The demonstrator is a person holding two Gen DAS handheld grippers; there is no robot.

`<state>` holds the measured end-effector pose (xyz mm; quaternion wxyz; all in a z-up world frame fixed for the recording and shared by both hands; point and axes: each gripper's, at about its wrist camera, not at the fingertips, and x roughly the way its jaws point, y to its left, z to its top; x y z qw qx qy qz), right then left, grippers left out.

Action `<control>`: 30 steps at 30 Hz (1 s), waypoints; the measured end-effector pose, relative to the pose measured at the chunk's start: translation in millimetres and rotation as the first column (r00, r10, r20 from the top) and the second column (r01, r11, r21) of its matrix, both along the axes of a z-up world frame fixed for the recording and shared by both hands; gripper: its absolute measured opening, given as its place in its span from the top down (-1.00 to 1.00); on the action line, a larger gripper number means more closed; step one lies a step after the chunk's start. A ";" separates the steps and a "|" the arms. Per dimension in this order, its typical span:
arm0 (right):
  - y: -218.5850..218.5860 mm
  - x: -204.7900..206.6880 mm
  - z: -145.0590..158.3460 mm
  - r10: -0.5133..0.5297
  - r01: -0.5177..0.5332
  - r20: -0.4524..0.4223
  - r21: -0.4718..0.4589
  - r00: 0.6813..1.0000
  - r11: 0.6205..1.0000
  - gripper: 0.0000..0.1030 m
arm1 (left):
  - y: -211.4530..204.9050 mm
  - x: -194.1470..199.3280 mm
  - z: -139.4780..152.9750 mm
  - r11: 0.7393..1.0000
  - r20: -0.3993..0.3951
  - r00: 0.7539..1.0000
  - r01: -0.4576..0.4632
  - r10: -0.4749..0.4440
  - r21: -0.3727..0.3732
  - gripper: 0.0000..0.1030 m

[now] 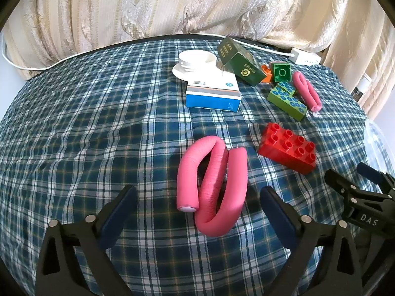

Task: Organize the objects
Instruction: 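Grasp the red Lego brick with the right gripper while the left grasps the pink foam tube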

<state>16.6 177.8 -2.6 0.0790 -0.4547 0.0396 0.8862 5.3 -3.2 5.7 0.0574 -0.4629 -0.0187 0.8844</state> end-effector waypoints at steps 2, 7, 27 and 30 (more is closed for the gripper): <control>-0.1 0.4 -0.2 0.027 -0.027 0.001 0.000 1.000 1.000 -1.00 | 1.8 1.1 0.1 1.000 -0.002 1.000 0.008 -0.008 0.000 -0.88; 1.1 -0.4 2.6 0.101 -0.101 0.016 -0.003 0.995 0.995 -1.00 | 4.3 2.0 0.7 1.000 -0.001 1.000 0.012 -0.012 0.004 -0.87; -34.6 -9.9 22.2 0.266 -0.266 -0.071 0.008 0.961 0.964 -0.97 | 1.9 2.3 3.9 1.000 -0.018 1.000 0.002 -0.002 -0.016 -0.28; -47.1 -16.9 24.9 0.316 -0.316 -0.085 0.016 0.945 0.949 -0.93 | 2.8 3.2 5.0 1.000 -0.020 1.000 0.005 -0.006 -0.009 -0.15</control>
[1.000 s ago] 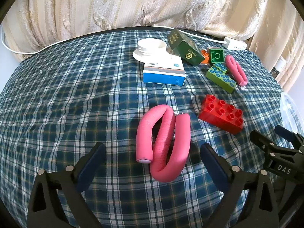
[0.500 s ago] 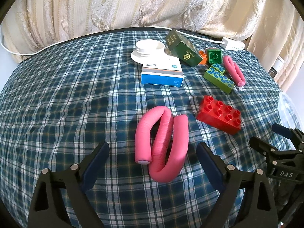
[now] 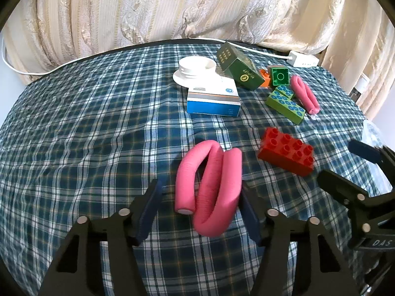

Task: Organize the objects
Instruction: 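Grasp the red Lego brick with the right gripper while the left grasps the pink foam tube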

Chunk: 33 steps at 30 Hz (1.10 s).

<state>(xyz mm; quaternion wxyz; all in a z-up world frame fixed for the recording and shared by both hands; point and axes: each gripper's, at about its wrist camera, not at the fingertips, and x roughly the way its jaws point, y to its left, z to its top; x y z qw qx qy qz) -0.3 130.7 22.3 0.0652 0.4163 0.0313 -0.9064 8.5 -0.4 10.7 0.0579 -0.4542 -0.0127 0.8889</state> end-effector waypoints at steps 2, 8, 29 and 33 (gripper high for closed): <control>-9.0 -2.5 0.6 0.032 -0.032 -0.006 0.001 0.999 0.999 -0.87 | 0.4 0.9 0.6 1.000 -0.001 1.000 0.001 -0.001 0.002 -0.08; -21.0 -12.8 -5.5 0.075 -0.075 0.021 0.014 0.997 0.997 -0.56 | -0.8 0.9 1.7 1.000 0.001 1.000 -0.009 0.009 0.019 0.03; -37.5 -29.8 -19.7 0.148 -0.149 0.067 0.018 0.987 0.989 0.16 | 1.5 3.8 4.6 0.999 -0.025 0.999 -0.031 0.031 -0.010 0.03; -36.1 -26.7 -19.4 0.138 -0.139 0.063 0.009 0.988 0.990 0.21 | 1.9 4.2 4.6 1.000 -0.026 0.999 -0.029 0.029 -0.009 0.03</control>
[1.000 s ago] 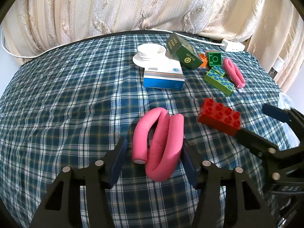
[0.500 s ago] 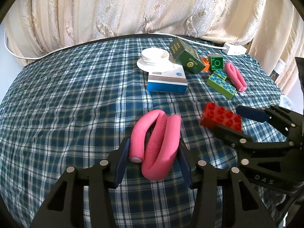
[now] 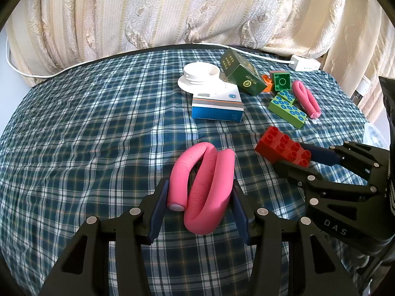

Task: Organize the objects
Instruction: 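Grasp the red Lego brick with the right gripper while the left grasps the pink foam tube, then carry the red brick into the clear bowl and open the right gripper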

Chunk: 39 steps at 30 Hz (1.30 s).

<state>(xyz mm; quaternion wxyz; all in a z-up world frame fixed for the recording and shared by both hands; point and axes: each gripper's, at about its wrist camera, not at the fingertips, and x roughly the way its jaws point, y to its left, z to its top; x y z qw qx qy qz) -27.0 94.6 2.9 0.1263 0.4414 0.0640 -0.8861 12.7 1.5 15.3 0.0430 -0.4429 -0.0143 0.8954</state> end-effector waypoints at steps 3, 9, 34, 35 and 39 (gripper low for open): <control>3.3 4.6 2.2 -0.022 0.022 -0.004 -0.020 1.000 1.000 0.25 | 2.3 0.8 -0.2 1.000 -0.001 1.000 0.005 -0.005 0.000 0.03; 15.3 17.3 9.4 -0.063 0.062 -0.020 -0.052 0.998 0.997 0.33 | 5.6 0.5 -0.6 1.000 0.000 1.000 0.018 -0.018 0.000 0.03; 15.7 14.9 -1.4 -0.151 0.150 -0.011 -0.016 0.989 0.989 0.23 | 7.3 4.2 0.6 0.999 -0.001 0.999 0.053 -0.053 0.003 0.03; 17.1 14.7 -1.0 -0.153 0.153 -0.014 -0.014 0.988 0.988 0.35 | 7.4 4.3 0.6 0.999 -0.001 0.999 0.054 -0.054 0.002 0.03; 23.2 18.6 0.0 -0.174 0.173 -0.011 -0.042 0.985 0.984 0.35 | 8.3 3.6 -1.3 0.998 0.002 0.998 0.061 -0.061 -0.003 0.03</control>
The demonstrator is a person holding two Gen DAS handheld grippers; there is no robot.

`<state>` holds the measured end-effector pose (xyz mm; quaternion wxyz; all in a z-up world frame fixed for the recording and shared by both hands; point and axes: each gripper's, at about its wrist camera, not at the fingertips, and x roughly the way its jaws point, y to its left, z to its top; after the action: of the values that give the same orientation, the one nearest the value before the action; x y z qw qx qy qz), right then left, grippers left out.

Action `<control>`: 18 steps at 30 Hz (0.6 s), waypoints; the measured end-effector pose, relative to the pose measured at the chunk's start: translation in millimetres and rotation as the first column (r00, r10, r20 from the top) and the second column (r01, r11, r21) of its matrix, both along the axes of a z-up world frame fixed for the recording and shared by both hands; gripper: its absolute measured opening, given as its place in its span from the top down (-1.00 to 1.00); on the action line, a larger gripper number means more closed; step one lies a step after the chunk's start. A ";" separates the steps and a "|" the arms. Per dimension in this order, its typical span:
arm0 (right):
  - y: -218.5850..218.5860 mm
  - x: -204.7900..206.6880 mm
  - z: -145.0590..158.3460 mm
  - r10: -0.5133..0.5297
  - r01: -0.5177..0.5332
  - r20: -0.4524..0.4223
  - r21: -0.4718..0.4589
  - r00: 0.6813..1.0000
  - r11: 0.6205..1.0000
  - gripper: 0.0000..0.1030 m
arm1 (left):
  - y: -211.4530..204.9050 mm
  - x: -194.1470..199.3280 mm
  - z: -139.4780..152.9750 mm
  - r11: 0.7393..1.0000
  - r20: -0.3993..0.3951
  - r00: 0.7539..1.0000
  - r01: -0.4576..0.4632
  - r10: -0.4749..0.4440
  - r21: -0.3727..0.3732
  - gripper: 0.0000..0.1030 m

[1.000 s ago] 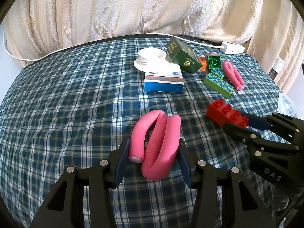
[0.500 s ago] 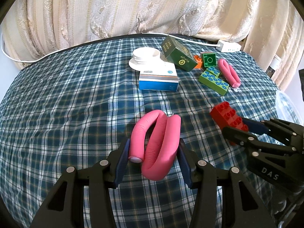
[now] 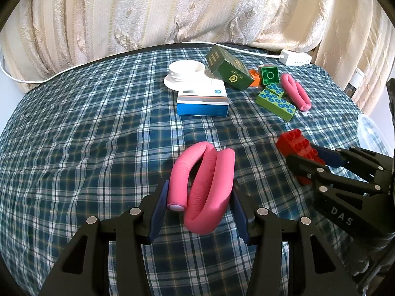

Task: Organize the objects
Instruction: 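Carry the red brick into the clear bowl and open the right gripper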

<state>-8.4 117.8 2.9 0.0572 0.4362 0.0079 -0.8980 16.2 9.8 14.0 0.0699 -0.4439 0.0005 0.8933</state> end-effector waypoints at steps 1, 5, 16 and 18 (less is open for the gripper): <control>1.8 1.7 0.6 -0.006 0.006 -0.002 -0.009 1.000 1.000 0.35 | 0.4 0.2 -0.3 1.000 -0.001 1.000 0.002 -0.002 -0.002 0.03; 11.5 11.5 7.1 -0.035 0.033 -0.029 -0.045 0.999 0.998 0.35 | 4.4 0.0 -1.9 1.000 -0.005 1.000 0.014 -0.014 -0.020 0.03; 72.9 58.2 26.4 -0.198 0.185 -0.096 -0.131 0.976 0.974 0.35 | 19.4 2.0 6.0 0.998 -0.007 0.999 0.037 -0.037 -0.041 0.03; 83.2 66.6 29.7 -0.223 0.208 -0.109 -0.139 0.969 0.968 0.35 | 28.5 4.3 8.6 0.997 -0.013 0.998 0.054 -0.055 -0.048 0.03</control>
<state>58.2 201.0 32.6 -0.0138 0.3735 -0.0932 -0.9228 20.5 38.2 22.6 0.0837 -0.4390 0.0345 0.8939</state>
